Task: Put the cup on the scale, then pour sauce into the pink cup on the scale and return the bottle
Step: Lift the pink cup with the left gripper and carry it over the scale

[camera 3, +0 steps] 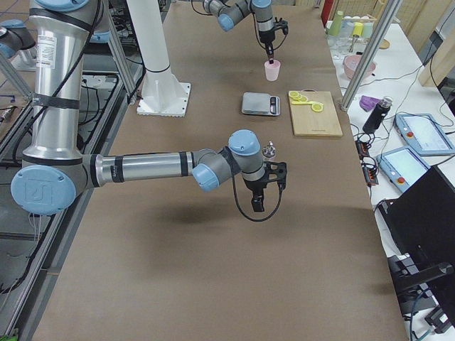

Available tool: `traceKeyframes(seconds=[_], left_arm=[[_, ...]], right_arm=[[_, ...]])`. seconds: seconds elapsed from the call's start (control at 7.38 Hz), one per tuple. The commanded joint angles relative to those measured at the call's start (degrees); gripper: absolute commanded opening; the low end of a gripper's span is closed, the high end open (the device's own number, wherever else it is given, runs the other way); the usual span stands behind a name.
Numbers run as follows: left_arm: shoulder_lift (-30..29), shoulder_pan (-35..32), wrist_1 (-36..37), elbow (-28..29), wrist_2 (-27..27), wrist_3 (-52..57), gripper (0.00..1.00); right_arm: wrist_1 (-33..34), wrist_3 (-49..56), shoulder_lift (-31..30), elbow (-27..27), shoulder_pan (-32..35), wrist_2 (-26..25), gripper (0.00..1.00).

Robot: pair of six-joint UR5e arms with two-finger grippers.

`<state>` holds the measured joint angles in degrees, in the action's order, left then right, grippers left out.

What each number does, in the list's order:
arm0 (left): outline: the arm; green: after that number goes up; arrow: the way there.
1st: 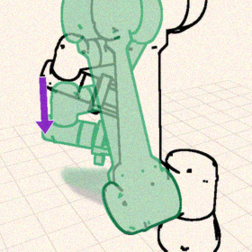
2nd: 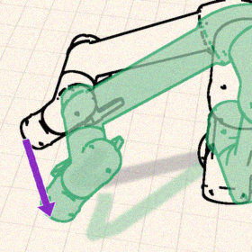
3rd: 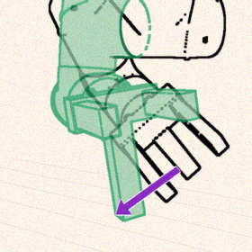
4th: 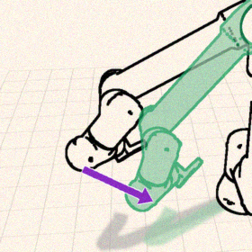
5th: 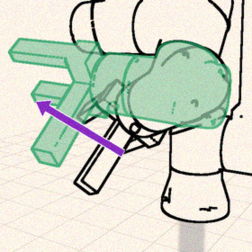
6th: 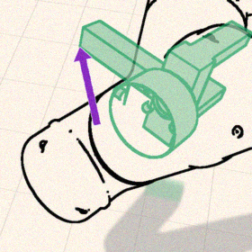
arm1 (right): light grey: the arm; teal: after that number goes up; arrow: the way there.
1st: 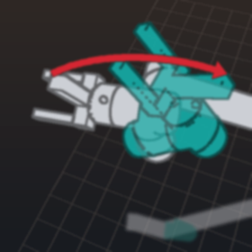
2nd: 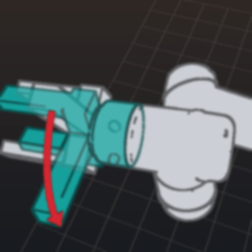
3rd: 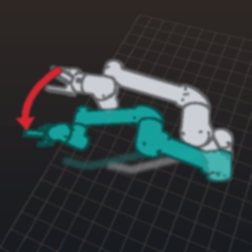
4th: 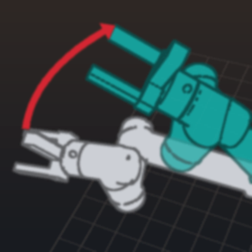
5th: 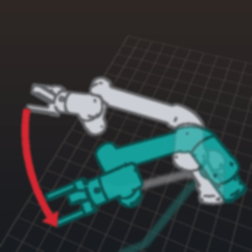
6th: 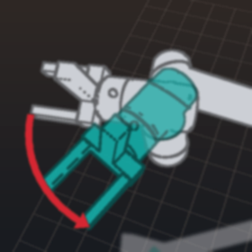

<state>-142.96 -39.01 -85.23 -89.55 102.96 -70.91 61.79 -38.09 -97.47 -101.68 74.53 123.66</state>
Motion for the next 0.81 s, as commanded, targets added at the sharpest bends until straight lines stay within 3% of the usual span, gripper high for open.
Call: traceKeyframes(seconds=[0.0,0.68], left_arm=[[-3.9,3.0,0.0,5.4,-2.8,-0.5,0.0],[-2.5,6.5,0.1,4.9,-2.2,0.1,0.0]], right_arm=[[0.0,0.0,-0.3,0.1,0.0,0.0,1.0],[0.0,0.0,-0.9,0.1,0.0,0.0,1.0]])
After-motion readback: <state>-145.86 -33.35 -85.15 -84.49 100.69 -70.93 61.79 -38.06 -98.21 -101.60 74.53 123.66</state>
